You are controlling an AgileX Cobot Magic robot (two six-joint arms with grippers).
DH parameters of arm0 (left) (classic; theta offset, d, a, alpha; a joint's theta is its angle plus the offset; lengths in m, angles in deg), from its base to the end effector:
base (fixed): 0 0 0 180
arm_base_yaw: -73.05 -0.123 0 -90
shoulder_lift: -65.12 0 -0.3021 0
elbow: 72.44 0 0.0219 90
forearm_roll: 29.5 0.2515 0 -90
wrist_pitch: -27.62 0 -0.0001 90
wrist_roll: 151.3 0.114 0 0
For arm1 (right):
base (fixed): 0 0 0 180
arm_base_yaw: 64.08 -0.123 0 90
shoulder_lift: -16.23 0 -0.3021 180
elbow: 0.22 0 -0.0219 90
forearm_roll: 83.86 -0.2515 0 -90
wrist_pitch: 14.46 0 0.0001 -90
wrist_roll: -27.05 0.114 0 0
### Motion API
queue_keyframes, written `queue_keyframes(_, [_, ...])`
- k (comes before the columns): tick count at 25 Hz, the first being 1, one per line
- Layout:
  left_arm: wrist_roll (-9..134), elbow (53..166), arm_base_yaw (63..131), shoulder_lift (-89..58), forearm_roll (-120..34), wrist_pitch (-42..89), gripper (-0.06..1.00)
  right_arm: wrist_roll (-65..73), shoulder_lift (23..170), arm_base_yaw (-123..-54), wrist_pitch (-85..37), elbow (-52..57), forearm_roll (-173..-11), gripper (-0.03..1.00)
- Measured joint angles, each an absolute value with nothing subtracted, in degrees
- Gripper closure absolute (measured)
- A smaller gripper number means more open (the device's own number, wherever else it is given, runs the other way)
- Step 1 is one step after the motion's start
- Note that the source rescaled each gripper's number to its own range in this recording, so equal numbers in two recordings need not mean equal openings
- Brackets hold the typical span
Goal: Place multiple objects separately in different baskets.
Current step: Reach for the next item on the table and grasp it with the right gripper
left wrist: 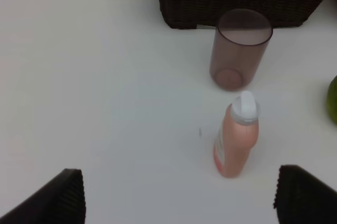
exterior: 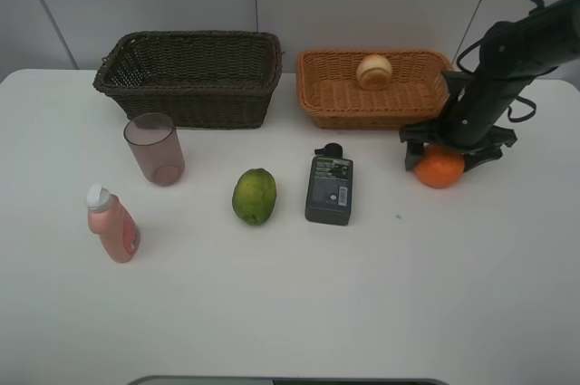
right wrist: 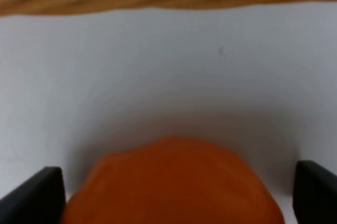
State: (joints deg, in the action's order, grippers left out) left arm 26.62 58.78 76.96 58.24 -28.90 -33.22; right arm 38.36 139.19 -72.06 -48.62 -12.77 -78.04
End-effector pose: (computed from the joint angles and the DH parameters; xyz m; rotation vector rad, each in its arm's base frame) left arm -0.0026 0.0012 0.2682 0.0319 2.0334 -0.0533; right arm 0.3741 0.0459 0.1005 -0.0307 2.9527 -0.0494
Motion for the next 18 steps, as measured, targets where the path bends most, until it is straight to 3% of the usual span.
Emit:
queue_keyframes(4, [26.62, 58.78, 76.96, 58.24, -28.9, -33.22, 0.02, 38.36, 139.31, -72.06, -48.1, -12.77, -78.04, 0.14])
queue_keyframes(5, [26.62, 58.78, 76.96, 58.24, -28.9, -33.22, 0.02, 38.36, 139.31, -72.06, -48.01, -12.77, -78.04, 0.2])
queue_keyframes(8, [26.62, 58.78, 76.96, 58.24, -28.9, -33.22, 0.02, 38.36, 139.31, -72.06, -47.97, -12.77, -78.11, 0.6])
queue_keyframes(18, [26.62, 58.78, 76.96, 58.24, -28.9, -33.22, 0.02, 38.36, 139.31, -72.06, -47.97, -12.77, -78.11, 0.6])
